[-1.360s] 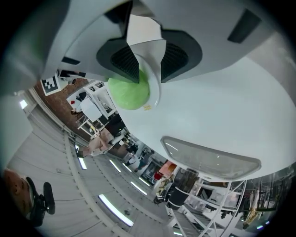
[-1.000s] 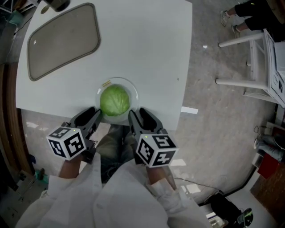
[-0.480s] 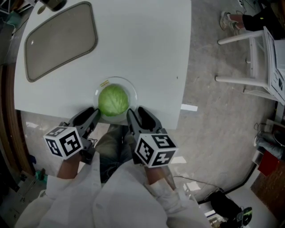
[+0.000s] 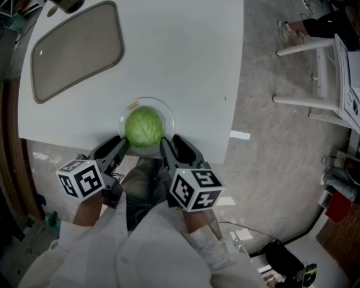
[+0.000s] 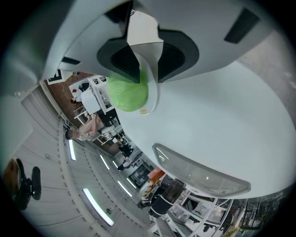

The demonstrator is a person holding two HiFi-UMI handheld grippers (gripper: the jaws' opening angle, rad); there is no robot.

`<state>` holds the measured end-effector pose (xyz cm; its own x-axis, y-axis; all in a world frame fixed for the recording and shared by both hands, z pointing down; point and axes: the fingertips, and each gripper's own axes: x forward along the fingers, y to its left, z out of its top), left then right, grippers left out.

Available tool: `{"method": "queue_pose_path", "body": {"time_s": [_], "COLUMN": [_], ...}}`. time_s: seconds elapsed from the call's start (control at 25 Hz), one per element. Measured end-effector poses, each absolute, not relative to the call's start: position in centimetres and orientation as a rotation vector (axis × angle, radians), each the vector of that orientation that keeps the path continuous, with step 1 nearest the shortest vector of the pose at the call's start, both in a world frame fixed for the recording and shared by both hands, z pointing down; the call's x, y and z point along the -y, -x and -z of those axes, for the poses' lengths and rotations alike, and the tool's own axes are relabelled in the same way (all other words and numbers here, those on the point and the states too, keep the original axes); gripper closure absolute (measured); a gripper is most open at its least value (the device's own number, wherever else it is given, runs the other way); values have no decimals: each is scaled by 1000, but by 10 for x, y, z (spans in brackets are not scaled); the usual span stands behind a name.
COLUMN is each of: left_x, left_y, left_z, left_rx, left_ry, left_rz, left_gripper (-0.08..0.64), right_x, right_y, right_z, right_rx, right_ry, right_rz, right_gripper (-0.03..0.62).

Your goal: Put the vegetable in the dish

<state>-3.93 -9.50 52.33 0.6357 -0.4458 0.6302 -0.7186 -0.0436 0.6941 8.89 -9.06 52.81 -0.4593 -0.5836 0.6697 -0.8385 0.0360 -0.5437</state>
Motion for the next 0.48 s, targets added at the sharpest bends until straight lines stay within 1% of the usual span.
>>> {"method": "queue_pose_path", "body": {"time_s": [0.24, 0.32, 0.36, 0.48], "left_x": [95, 94, 94, 94], "left_y": [39, 39, 39, 40], "left_z": [-523, -523, -524, -525], "left_rx": [951, 942, 939, 940], "left_ry": [-1663, -1649, -1639, -1620], "left_rz": [-243, -215, -197, -151], "left_gripper": [440, 445, 448, 453], "right_x": [90, 90, 90, 89], "right_y": [-87, -85, -85, -83], "right_z": [-528, -528, -528, -530], "right_rx": [2058, 2058, 2057, 2051], "right_ry": [-1462, -1467, -1468, -1473], "right_rz": [-1401, -1419, -1435, -1457], "right_gripper": [446, 449, 461, 462]}}
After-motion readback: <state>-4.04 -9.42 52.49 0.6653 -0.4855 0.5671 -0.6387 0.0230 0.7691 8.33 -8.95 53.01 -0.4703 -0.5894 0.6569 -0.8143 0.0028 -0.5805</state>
